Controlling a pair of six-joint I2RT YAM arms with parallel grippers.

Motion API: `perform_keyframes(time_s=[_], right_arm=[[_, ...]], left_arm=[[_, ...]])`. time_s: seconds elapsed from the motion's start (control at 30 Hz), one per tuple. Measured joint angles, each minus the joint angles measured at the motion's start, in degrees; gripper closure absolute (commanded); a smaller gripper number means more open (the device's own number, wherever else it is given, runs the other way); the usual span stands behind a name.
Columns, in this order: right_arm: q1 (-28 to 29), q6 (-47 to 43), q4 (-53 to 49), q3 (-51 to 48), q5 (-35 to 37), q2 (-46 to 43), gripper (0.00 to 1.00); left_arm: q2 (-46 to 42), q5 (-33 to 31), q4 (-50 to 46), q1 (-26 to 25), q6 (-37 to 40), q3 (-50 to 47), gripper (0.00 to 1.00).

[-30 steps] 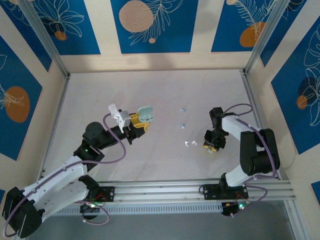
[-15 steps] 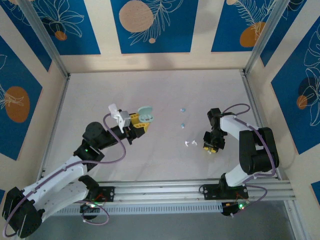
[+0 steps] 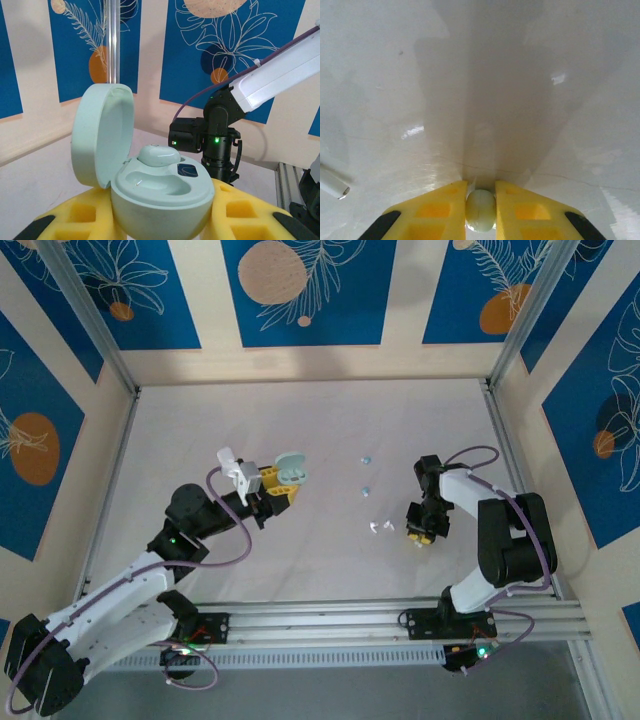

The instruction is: Insert the wireless bluetooth earbuds into the charging case

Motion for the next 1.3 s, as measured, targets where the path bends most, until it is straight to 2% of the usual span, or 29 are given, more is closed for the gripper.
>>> perform_keyframes(time_s=[0.13,0.27,0.47,0.57,0.73,0.93,1.1,1.3], right_arm=[[0.68,-0.13,-0.04,0.07,-0.02,-1.31,0.83],[2.99,-0.15,-1.97,2.60,-3.08,-7.04,0.82],[4.48,1.20,-0.68,10.49,-16.68,-19.47,0.82],[4.92,3.19,1.49,13.99,-24.70,-22.64,0.82],[7.98,5.70,4.81,19.28,-36.33,-22.45,0.82],[13.57,8.72,9.51,23.78,-45.27,-21.64,0.82],[17.33,11.39,13.53,25.51,-48.41,-20.63,0.82],[22.58,13.07,15.80,28.20,-47.76,-17.51,0.82]], left_arm=[[0.00,-0.42,-0.02,0.00,0.00,0.00,0.72],[0.09,-0.76,0.04,0.00,-0.02,0.00,0.72],[2.43,-0.76,0.90,0.00,-0.22,0.00,0.72],[4.17,-0.72,1.68,0.00,-0.46,0.00,0.72],[7.82,0.15,3.54,0.00,-0.63,0.00,0.72],[11.19,1.01,7.06,-0.02,-0.57,0.00,0.72],[12.74,1.88,10.38,-0.17,-0.15,0.00,0.72],[13.49,2.34,12.76,-0.55,0.96,0.00,0.71]])
